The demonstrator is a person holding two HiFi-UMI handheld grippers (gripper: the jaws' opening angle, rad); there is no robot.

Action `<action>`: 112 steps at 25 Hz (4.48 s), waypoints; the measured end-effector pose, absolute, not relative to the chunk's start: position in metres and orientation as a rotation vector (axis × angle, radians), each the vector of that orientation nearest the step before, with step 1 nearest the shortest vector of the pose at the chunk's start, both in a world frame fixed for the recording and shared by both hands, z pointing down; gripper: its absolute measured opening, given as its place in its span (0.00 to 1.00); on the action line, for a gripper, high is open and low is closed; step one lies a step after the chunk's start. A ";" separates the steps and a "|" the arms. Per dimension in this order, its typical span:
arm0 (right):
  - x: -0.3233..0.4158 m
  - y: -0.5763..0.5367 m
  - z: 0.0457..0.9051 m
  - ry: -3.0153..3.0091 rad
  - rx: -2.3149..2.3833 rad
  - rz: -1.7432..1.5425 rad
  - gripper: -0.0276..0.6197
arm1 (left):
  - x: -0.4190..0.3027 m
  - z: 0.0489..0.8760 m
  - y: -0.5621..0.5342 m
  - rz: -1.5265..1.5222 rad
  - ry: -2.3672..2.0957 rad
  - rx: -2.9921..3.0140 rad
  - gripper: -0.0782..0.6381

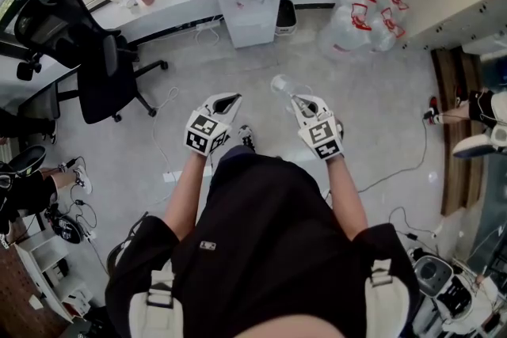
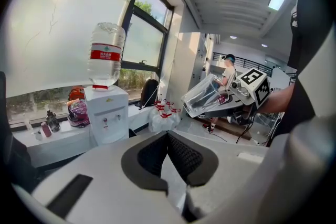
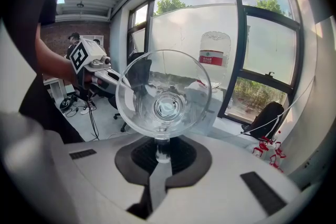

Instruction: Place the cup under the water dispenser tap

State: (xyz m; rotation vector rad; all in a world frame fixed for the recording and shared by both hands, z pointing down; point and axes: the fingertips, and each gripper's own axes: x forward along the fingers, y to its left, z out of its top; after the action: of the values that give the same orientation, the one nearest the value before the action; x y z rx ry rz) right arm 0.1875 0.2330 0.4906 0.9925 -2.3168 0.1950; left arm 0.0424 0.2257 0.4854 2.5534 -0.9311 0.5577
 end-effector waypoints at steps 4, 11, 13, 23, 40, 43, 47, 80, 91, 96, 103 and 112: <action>0.180 0.222 0.494 -2.304 1.006 0.205 0.04 | 0.037 0.487 0.209 0.561 -0.903 2.567 0.11; 0.169 0.202 0.497 -2.287 1.046 0.214 0.04 | 0.029 0.487 0.183 0.560 -0.859 2.602 0.11; 0.164 0.197 0.499 -2.283 1.053 0.217 0.04 | 0.024 0.489 0.178 0.563 -0.854 2.605 0.11; 0.139 0.182 0.510 -2.256 1.055 0.234 0.04 | -0.019 0.496 0.157 0.544 -0.886 2.585 0.11; 0.099 0.170 0.524 -2.237 0.999 0.239 0.04 | -0.069 0.509 0.149 0.502 -0.940 2.534 0.11; 0.093 0.169 0.526 -2.242 0.984 0.234 0.04 | -0.075 0.512 0.149 0.502 -0.951 2.525 0.11; 0.088 0.166 0.527 -2.241 0.970 0.234 0.04 | -0.080 0.510 0.147 0.496 -0.964 2.520 0.11; 0.097 0.028 0.550 -2.301 0.695 0.238 0.04 | -0.064 0.509 0.034 0.498 -1.164 2.387 0.11; 0.120 -0.032 0.583 -2.288 0.492 0.221 0.04 | -0.040 0.526 -0.008 0.462 -1.296 2.248 0.11; 0.122 -0.054 0.602 -2.282 0.385 0.203 0.04 | -0.042 0.530 -0.018 0.458 -1.381 2.176 0.11; 0.116 -0.086 0.627 -2.279 0.245 0.172 0.04 | -0.051 0.522 -0.021 0.375 -1.528 2.050 0.11; 0.117 -0.107 0.673 -2.252 0.159 0.188 0.04 | -0.045 0.522 -0.009 0.389 -1.638 1.948 0.11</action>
State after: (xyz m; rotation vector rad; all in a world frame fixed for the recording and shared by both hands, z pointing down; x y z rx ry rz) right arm 0.1173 -0.1065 0.6731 0.1591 -2.2522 0.1879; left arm -0.0452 -0.0090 0.5218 1.9478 -1.6377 0.3889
